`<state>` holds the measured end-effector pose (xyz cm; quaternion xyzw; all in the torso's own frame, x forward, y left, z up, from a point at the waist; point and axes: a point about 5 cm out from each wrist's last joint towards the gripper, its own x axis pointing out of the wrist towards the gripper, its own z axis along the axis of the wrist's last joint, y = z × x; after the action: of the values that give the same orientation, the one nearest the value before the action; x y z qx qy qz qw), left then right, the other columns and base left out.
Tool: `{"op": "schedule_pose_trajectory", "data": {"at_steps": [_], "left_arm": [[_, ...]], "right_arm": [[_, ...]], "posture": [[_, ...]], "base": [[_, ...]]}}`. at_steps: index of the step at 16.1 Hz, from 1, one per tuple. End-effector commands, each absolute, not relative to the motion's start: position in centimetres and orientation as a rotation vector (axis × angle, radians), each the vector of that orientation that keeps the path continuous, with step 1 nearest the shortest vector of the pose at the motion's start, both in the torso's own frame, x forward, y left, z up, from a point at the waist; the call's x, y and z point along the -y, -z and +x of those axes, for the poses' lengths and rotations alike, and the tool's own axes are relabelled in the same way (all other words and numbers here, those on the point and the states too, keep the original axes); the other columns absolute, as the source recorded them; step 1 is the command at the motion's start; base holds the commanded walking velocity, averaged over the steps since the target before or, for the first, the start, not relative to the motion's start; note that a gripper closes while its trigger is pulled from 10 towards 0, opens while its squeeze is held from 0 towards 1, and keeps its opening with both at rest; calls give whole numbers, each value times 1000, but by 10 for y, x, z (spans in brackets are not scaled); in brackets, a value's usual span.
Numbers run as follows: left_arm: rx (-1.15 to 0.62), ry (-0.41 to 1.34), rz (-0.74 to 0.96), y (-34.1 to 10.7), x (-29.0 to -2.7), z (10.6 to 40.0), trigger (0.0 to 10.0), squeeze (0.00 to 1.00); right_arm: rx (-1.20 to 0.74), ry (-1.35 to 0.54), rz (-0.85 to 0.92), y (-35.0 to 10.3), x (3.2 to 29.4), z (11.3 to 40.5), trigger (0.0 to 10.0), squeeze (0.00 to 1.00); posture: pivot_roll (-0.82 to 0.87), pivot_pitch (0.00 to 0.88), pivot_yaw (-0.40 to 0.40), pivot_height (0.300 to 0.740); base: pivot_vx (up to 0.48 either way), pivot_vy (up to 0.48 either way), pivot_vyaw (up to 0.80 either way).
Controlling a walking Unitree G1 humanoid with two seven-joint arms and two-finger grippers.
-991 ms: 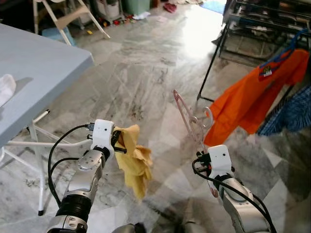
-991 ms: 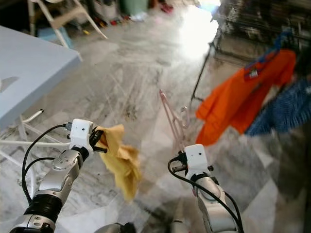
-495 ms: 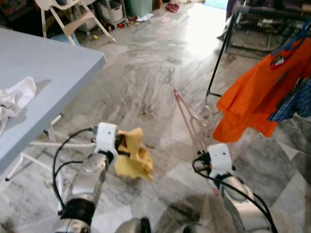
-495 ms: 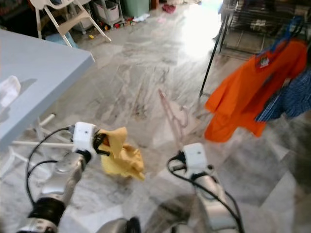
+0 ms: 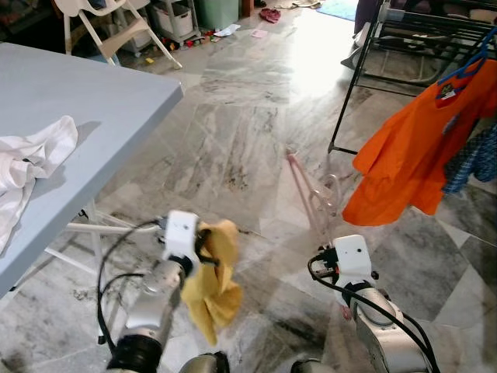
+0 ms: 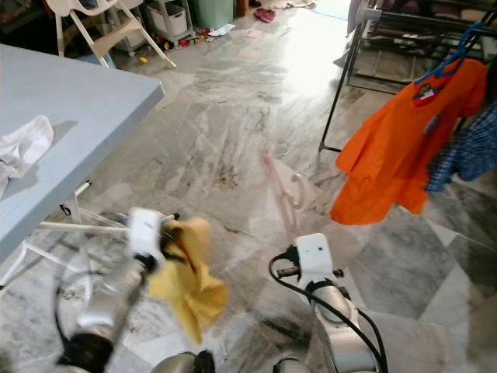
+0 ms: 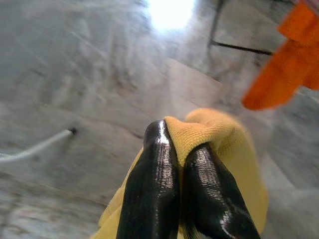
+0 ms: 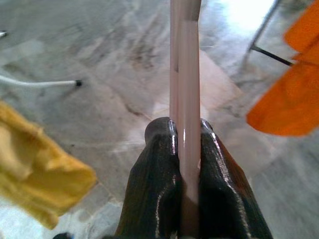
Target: Hang hanger
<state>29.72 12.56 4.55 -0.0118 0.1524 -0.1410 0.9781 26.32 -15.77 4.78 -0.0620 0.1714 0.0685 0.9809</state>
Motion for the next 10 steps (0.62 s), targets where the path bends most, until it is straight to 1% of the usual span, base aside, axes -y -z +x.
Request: {"op": "schedule_pose_trajectory", "data": {"at_steps": [1, 2, 10], "left_arm": [[-271, 279, -23, -53, -128, 299, 10000, 0], [-270, 293, -31, -53, -123, 297, 10000, 0], [-291, 301, -40, -55, -122, 300, 10000, 0]], "right_arm": [[-355, -127, -101, -46, 157, 263, 10000, 0], [-366, -118, -96, -46, 156, 265, 10000, 0], [-392, -103, -76, -41, 155, 262, 10000, 0]], "posture": [[-74, 123, 34, 740], [-73, 122, 35, 740], [-81, 134, 50, 740]], "base": [[0, 0, 0], [0, 0, 0], [0, 0, -773]]}}
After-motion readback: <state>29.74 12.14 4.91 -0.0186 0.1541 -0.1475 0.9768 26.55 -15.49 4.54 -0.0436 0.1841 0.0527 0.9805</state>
